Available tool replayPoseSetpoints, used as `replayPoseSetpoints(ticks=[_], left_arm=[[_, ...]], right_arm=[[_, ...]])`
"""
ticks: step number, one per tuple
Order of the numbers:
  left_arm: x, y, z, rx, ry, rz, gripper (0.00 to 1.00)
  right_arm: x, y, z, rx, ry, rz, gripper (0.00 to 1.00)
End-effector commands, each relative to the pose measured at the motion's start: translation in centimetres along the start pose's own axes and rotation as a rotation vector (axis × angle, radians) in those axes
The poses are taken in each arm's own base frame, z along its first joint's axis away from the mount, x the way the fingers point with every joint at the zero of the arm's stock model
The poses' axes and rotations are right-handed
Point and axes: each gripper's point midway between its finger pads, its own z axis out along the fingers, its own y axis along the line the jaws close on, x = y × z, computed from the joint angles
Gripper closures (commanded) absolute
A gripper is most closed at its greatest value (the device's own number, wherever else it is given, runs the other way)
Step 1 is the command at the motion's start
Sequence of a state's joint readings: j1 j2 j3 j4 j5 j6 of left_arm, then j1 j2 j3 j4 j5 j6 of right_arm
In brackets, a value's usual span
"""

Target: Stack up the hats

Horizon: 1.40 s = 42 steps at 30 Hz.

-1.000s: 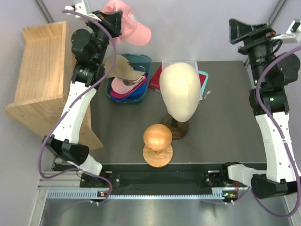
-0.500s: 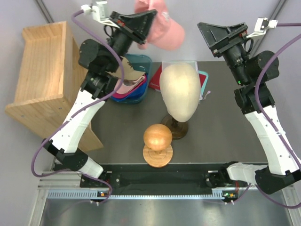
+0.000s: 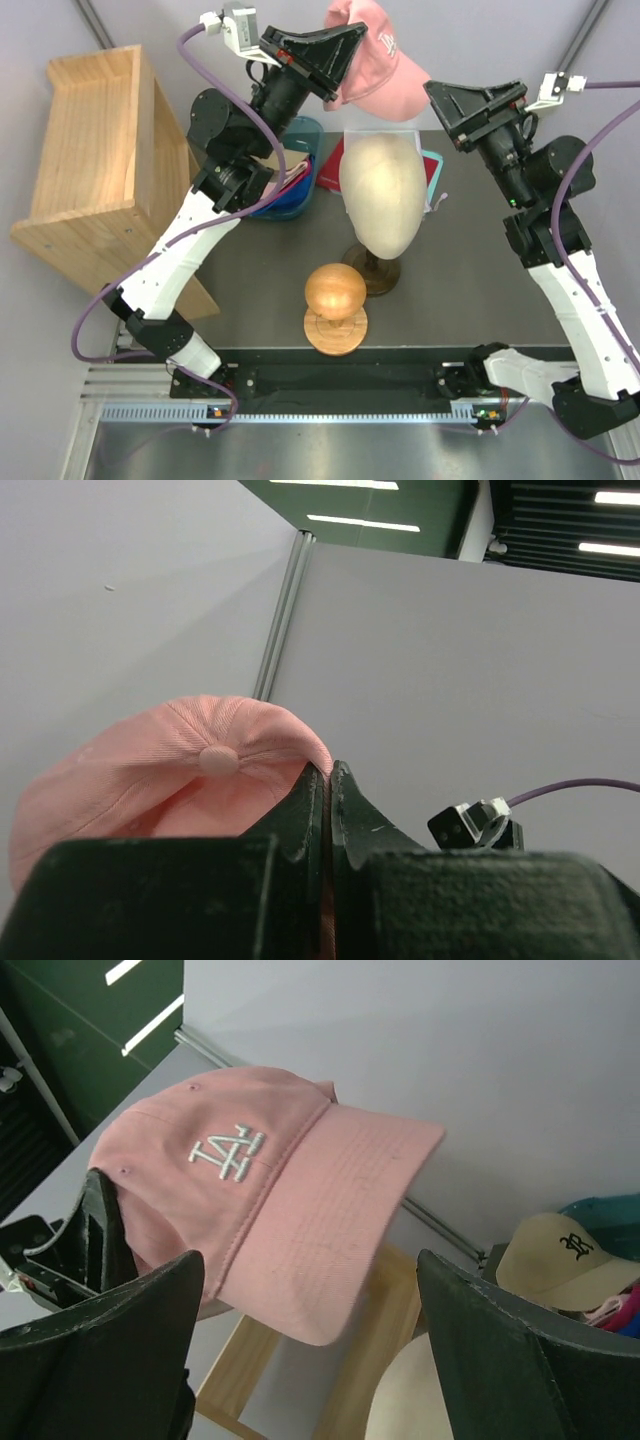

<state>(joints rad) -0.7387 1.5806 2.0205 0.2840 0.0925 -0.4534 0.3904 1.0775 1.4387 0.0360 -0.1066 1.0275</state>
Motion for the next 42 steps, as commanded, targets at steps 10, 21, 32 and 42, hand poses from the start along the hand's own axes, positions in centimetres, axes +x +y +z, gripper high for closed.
replayPoseSetpoints(ticks=[10,21,32,42], left_arm=[[-3.8,-2.3,0.1,0.057,-0.101,0.033,1.0],[-3.6,-2.5,-0.5,0.059,-0.09,0.006,1.0],[-2.7,-1.3,-2.0,-0.007,-0.06,0.008,1.0],[-3.5,3.3,-5.0,-0.265,-0.025,0.205,0.52]], right_arm=[[-0.1,0.6,-0.5,-0.056,-0.034,0.029,0.14],[0.0,3.0,1.1,-0.191,-0.022,0.087,0.21],[-1.0,4.1,0.5,-0.227,-0.066,0.111,1.0],[0.4,2.1,-0.9,-0.098,-0.045,0.2,1.0]])
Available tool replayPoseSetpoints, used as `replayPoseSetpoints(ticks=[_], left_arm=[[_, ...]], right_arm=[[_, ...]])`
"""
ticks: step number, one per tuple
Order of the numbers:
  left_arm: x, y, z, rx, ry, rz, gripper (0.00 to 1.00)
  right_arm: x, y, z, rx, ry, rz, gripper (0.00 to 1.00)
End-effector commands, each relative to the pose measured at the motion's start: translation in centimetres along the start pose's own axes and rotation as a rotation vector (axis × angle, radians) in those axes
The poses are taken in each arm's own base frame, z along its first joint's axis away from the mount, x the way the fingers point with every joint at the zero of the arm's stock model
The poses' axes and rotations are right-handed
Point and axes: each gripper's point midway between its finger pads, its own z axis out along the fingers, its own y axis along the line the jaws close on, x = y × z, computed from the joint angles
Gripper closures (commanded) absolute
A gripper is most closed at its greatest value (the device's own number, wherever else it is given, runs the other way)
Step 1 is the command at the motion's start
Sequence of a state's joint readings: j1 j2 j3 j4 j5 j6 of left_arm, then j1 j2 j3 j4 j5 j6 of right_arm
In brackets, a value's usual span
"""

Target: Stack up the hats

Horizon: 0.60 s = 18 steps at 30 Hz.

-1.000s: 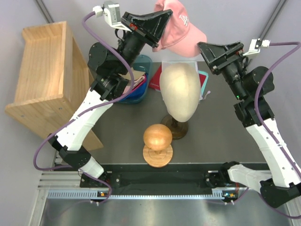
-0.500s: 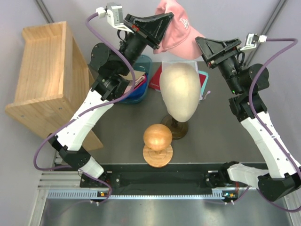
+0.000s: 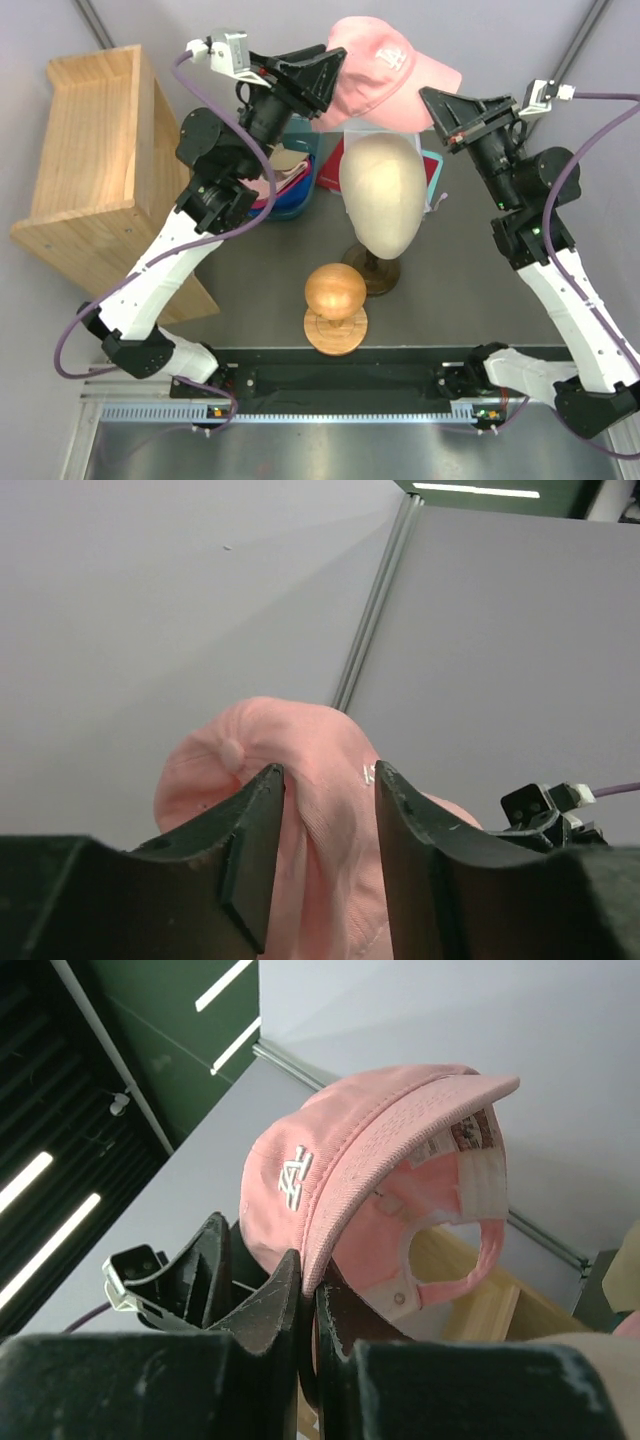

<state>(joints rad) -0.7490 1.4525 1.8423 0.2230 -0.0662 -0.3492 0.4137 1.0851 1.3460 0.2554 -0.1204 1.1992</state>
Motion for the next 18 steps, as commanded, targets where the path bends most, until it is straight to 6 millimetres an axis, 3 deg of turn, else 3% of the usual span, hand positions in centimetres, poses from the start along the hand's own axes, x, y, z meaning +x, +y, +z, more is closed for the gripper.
replayPoseSetpoints(ticks=[1,3,9,18], left_arm=[[-4.5,1.4,-2.3,-0.116,-0.075,0.113,0.44],[-4.6,2.7,-2.9,-0.183,-0.067,0.153,0.38],[-5.5,6.4,-5.5,-0.386,-0.074,0.252,0.25],[-4.5,7.2,-5.9,-0.404,-0.019,0.315,0.22]], right_arm=[[0.2,0.8,-1.8,0.025,-0.025,0.042,1.0],[0.6,-0.7,-2.3,0.082,-0.026,0.057,1.0],[1.4,-2.7,-4.5,0.203,-0.025,0.081,1.0],[2.5,-4.5,-7.8,0.349,-0.014,0.154,1.0]])
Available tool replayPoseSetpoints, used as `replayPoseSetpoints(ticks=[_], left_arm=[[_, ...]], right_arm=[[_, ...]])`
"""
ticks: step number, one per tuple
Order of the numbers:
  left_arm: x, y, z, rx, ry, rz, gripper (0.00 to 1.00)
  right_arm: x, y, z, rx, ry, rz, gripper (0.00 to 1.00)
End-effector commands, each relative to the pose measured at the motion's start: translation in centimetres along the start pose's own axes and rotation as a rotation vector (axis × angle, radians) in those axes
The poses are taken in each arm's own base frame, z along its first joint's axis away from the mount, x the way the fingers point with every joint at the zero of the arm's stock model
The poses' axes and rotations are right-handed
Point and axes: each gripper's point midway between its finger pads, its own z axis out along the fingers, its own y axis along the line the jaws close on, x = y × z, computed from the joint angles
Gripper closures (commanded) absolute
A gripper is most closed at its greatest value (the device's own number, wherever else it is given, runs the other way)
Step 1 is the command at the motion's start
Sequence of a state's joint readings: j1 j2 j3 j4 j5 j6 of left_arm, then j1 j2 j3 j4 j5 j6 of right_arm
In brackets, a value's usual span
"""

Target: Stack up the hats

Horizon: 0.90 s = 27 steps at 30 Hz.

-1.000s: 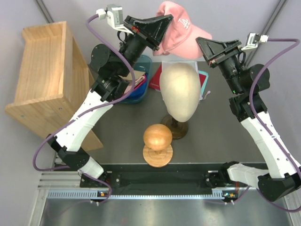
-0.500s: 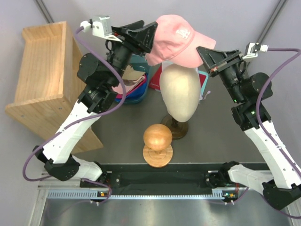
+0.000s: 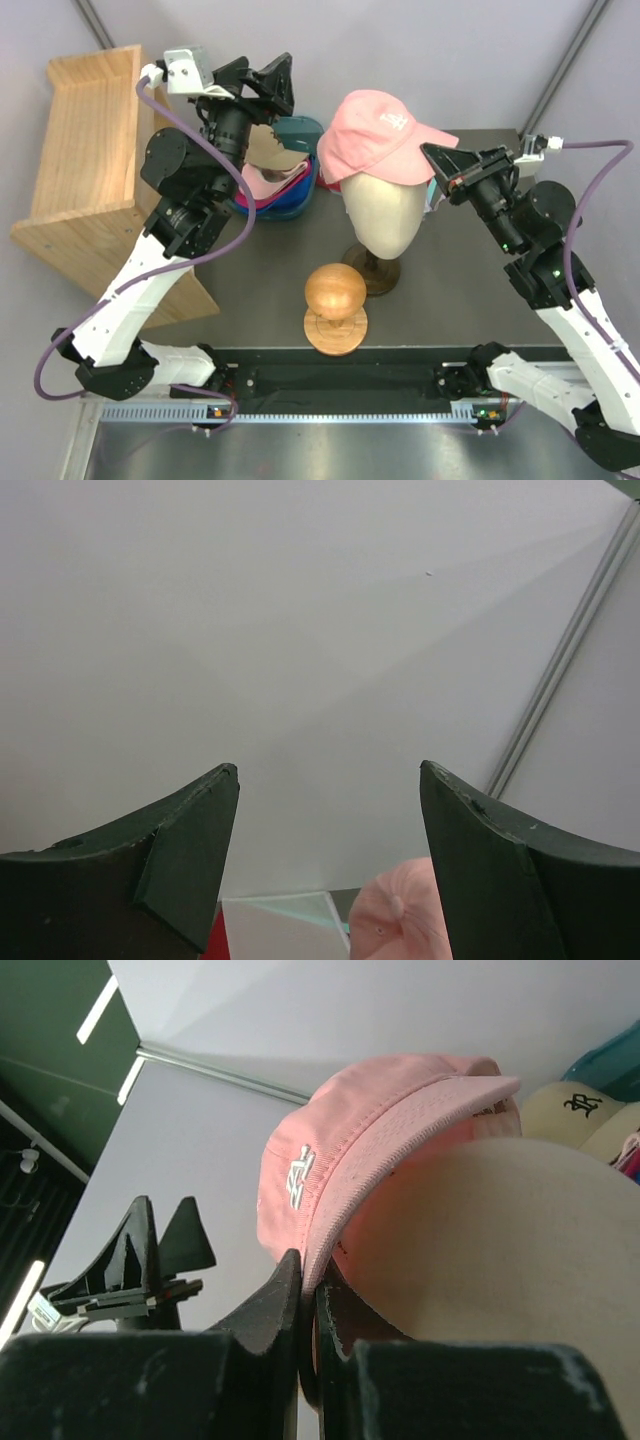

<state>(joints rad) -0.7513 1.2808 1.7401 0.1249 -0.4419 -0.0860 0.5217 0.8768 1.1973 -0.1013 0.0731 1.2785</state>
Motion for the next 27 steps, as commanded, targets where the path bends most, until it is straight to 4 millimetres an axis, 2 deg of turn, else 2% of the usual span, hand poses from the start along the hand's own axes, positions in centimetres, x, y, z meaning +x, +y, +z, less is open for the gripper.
replayPoseSetpoints(ticks=[1,3,8,15,27], left_arm=[[1.2,0.7,-0.1,-0.025,0.037,0.061,0.22],[1.5,0.4,0.0,-0.012,0.044,0.063,0.22],[3.0,-0.6,0.2,0.042,0.086,0.068,0.22],[4.5,-0.6,0.4,0.035,0.122,0.065,0.21],[7.3,-0.6,0.9,0.026,0.175,0.065,0.21]], right_arm=[[0.0,-0.8,-1.6,0.078,-0.012,0.042,1.0],[0.1,-0.8,-2.1,0.093,-0.008,0.051,1.0],[0.4,-2.7,-3.2,0.169,-0.006,0.062,1.0],[-0.1,-4.7,-5.2,0.244,-0.035,0.064,1.0],[0.8,-11.4,-7.6,0.431,-0.037,0.032,1.0]])
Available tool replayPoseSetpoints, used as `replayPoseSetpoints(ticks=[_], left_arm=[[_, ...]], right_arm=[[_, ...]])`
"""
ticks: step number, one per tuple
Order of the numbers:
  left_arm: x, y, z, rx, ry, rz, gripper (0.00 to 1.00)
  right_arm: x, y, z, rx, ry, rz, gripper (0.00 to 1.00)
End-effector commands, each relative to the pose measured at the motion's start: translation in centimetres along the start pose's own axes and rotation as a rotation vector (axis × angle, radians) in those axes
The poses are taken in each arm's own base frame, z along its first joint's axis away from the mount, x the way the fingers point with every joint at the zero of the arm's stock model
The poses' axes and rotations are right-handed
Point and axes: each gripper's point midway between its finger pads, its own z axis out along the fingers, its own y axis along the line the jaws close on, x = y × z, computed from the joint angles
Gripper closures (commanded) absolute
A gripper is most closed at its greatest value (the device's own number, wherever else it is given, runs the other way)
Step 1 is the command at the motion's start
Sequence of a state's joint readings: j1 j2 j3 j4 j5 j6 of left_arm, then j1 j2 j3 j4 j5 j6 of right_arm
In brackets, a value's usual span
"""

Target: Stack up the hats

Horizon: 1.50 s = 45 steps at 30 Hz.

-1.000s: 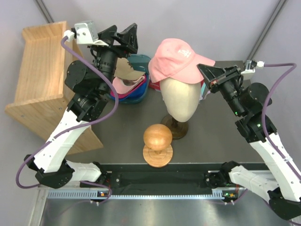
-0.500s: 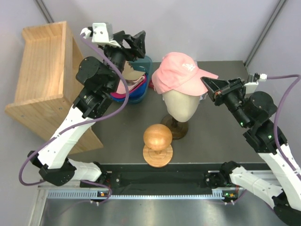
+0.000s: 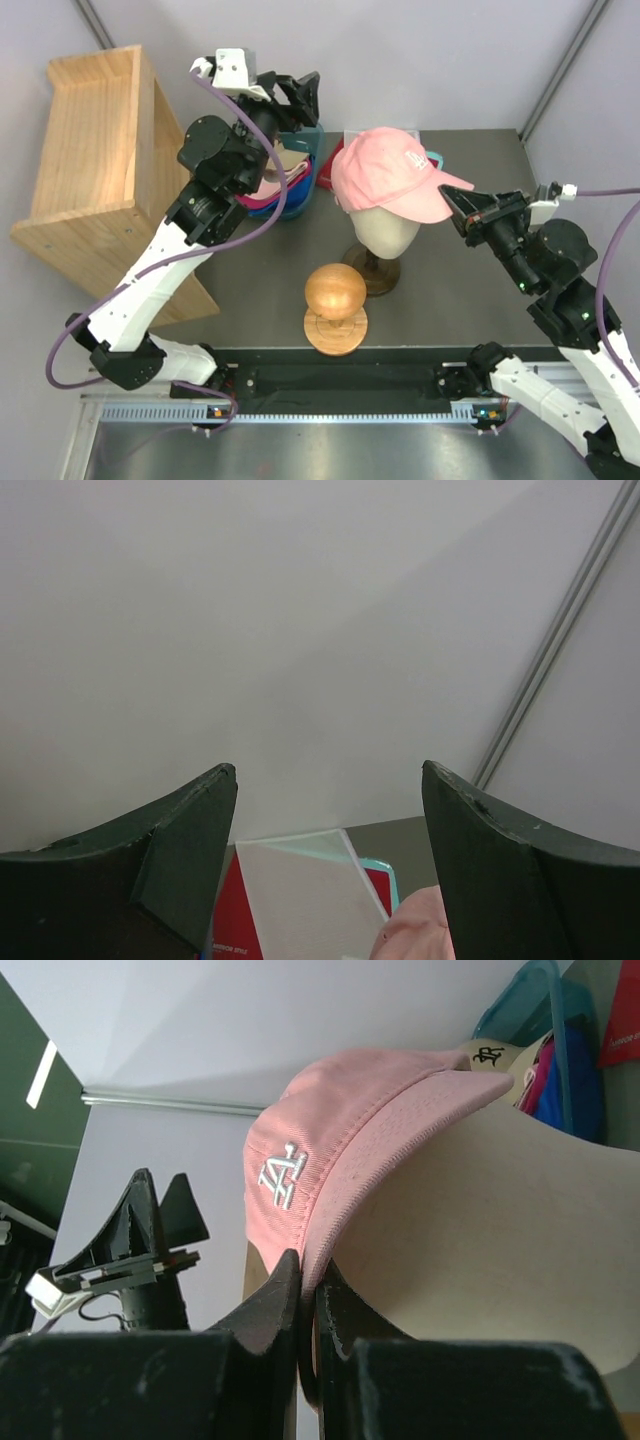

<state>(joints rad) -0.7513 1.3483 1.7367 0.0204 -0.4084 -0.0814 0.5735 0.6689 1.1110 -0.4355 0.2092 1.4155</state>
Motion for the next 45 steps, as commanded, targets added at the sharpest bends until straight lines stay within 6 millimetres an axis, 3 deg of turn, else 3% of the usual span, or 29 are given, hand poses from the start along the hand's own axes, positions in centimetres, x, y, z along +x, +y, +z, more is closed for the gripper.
replayPoseSetpoints(ticks=[1,11,12,16,21,25,28,29,32,35,41,45], left_arm=[[0.8,-0.4,0.4,0.007,0.015,-0.014,0.21],[2.9,0.1,1.7,-0.019,0.053,0.003,0.2],[4.0,0.3,1.7,-0.024,0.086,0.013,0.2],[5.1,0.5,2.1,-0.031,0.107,0.007,0.2],[6.7,0.8,2.7,-0.035,0.139,0.009,0.2],[7.9,1.4,3.1,-0.048,0.16,0.013,0.14],[8.8,1.9,3.3,-0.065,0.177,0.03,0.11],[9.3,2.1,3.3,-0.074,0.186,0.035,0.11],[10.4,3.2,3.3,-0.115,0.199,0.05,0.1],[12.0,4.2,2.9,-0.149,0.226,0.089,0.08],[14.1,5.9,2.9,-0.194,0.269,0.128,0.06],[16.0,9.2,3.8,-0.232,0.33,0.03,0.06]], right_arm=[[0.1,-7.3,0.0,0.226,-0.022,-0.087,1.0],[0.0,-12.8,-1.1,0.336,-0.038,-0.118,1.0],[0.0,-13.3,-1.3,0.353,-0.039,-0.131,1.0],[-0.3,-15.3,-1.7,0.39,-0.056,-0.159,1.0],[-0.5,-16.6,-2.0,0.407,-0.07,-0.163,1.0],[-1.3,-16.0,-2.1,0.398,-0.102,-0.186,1.0],[-1.9,-15.2,-2.4,0.388,-0.127,-0.204,0.74],[-2.4,-14.9,-2.6,0.385,-0.145,-0.215,0.55],[-3.8,-13.6,-3.7,0.371,-0.199,-0.234,0.37],[-5.4,-12.4,-5.0,0.359,-0.26,-0.252,0.26],[-7.8,-11.0,-6.5,0.337,-0.373,-0.277,0.19],[-9.9,-10.0,-7.0,0.341,-0.475,-0.32,0.18]])
